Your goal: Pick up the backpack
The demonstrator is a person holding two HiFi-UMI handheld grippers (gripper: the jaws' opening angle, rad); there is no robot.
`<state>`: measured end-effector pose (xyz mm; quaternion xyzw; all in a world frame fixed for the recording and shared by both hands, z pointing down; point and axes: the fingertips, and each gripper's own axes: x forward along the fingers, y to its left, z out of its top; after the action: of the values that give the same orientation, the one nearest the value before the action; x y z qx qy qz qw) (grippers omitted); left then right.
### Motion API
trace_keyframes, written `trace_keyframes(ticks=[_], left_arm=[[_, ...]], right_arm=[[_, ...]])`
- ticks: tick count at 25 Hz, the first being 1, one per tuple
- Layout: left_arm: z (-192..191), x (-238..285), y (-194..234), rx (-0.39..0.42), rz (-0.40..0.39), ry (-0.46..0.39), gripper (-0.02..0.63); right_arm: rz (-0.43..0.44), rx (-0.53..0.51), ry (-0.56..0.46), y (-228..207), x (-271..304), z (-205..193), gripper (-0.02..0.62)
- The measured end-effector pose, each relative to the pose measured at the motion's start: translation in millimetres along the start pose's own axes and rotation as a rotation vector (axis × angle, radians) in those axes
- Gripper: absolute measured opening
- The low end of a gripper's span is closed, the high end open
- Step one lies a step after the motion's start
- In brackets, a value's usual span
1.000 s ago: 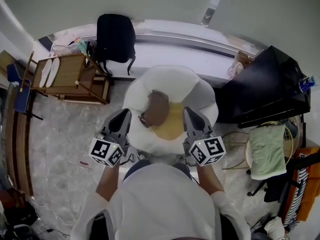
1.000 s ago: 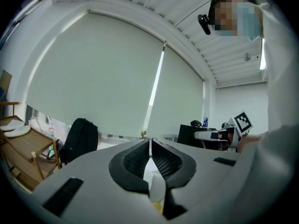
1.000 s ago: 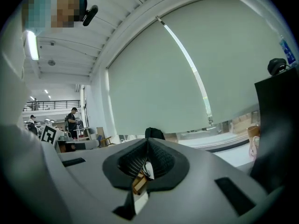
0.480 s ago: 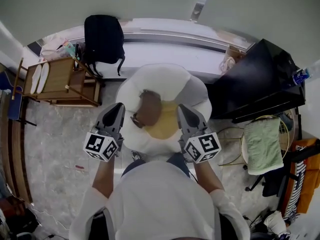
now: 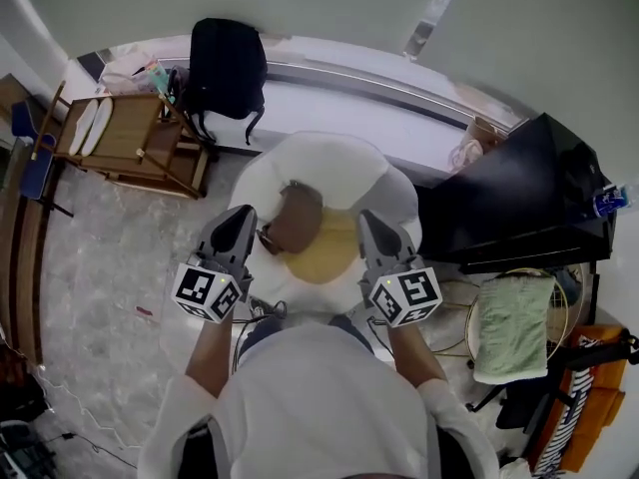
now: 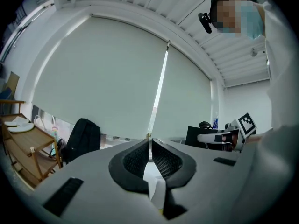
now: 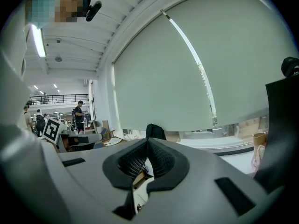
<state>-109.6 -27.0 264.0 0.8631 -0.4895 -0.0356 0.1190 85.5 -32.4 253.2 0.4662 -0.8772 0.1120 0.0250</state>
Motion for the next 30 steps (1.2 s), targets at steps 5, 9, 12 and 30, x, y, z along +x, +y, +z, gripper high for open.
trace_keyframes(ticks=[5, 9, 12, 30], left_arm=[[-9.4, -3.0, 9.7, -0.020, 0.047, 0.017, 0.040], [-20.4, 0.5, 11.3, -0.042, 0.048, 0.036, 0.040], [-28.8, 6.3, 15.5, -0.054, 0.059, 0.041, 0.040], [-97.4, 7.7, 52.3, -0.131, 0.146, 0.112, 0.040]], right_arm=[[0.014, 0.013, 0.015, -3.3, 10.4, -6.8, 0.029], [0.023, 0.023, 0.031, -6.7, 19.7, -13.7, 0.029], [0.025, 0.020, 0.046, -9.7, 28.5, -20.0, 0.029], [0.049, 0.075, 0.087, -23.3, 80.2, -73.0, 0.030]])
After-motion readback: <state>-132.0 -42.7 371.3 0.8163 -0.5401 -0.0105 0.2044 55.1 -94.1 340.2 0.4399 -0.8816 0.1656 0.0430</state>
